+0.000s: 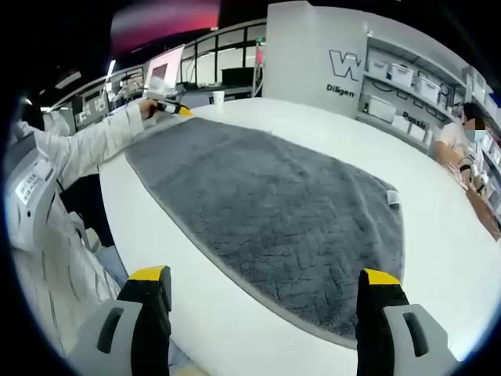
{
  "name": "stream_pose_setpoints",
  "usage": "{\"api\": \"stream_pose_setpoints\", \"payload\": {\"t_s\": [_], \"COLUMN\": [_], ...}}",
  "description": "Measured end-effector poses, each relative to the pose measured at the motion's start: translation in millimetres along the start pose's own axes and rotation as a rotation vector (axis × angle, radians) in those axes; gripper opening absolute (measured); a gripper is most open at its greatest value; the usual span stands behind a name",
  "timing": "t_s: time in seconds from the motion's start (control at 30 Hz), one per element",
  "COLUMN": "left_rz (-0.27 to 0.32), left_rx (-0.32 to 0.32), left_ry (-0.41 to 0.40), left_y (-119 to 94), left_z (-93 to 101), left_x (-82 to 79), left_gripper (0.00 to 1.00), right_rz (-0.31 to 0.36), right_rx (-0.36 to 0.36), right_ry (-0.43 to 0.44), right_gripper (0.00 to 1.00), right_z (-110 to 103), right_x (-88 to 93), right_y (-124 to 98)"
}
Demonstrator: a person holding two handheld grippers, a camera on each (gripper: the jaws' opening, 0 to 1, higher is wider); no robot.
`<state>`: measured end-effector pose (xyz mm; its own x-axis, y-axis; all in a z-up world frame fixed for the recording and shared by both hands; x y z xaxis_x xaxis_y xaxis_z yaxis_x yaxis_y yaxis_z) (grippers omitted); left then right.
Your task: Open the folded towel by lifting each exposed corner and separating the folded layers until the towel lies flat within the target outline without major curled edges
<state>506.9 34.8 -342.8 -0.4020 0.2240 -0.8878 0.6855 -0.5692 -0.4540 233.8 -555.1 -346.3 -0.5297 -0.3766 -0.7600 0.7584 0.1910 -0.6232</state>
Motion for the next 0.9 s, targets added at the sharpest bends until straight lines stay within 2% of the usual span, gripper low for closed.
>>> {"api": "stream_pose_setpoints", "payload": {"t_s": [0.13,0.23,0.43,0.53,0.8,0.9], "left_rz": [-0.003,-0.011,0.002,-0.015,-0.016,0.017], "left_rx": [0.072,0.111,0.151,0.152,0.133,0.099], "left_ry": [-0.034,-0.039,-0.033,-0.027,-0.047,-0.072], "left_y": [-5.7,-10.3,-23.2,-30.4,-51.9,-62.9], "left_z": [24.7,40.6,65.7,79.0,105.7,116.0], "left_x": [4.4,8.9,17.1,25.7,44.3,49.1], "left_gripper": [0.75,0.83,0.92,0.95,0.99,0.99], "right_rz": [-0.001,0.003,0.003,0.005,0.001,0.001], "right_rx": [-0.001,-0.001,0.0,0.004,0.02,0.028], "right_ry": [0.003,0.005,0.008,0.015,0.033,0.043], "right_gripper": [0.98,0.98,0.98,0.98,0.99,0.99], "right_z": [-0.5,0.2,1.0,2.1,5.7,7.6], "right_x": [0.2,-0.6,-0.5,0.1,2.8,3.6], "right_y": [0.9,1.2,2.3,2.3,2.6,3.0]}}
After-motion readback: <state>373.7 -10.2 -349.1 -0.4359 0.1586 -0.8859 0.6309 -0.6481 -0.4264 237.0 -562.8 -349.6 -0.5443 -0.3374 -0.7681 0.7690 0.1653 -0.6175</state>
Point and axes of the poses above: the point that each gripper's makers call its tool centre point, and the gripper's own axes: y roughly forward along the fingers, z roughly to its right, x roughly out of its underside, the point moved 9 cm from there along -y, roughly backward along the fingers, and after that the axes turned 13 degrees about x, right-handed, at the moved point
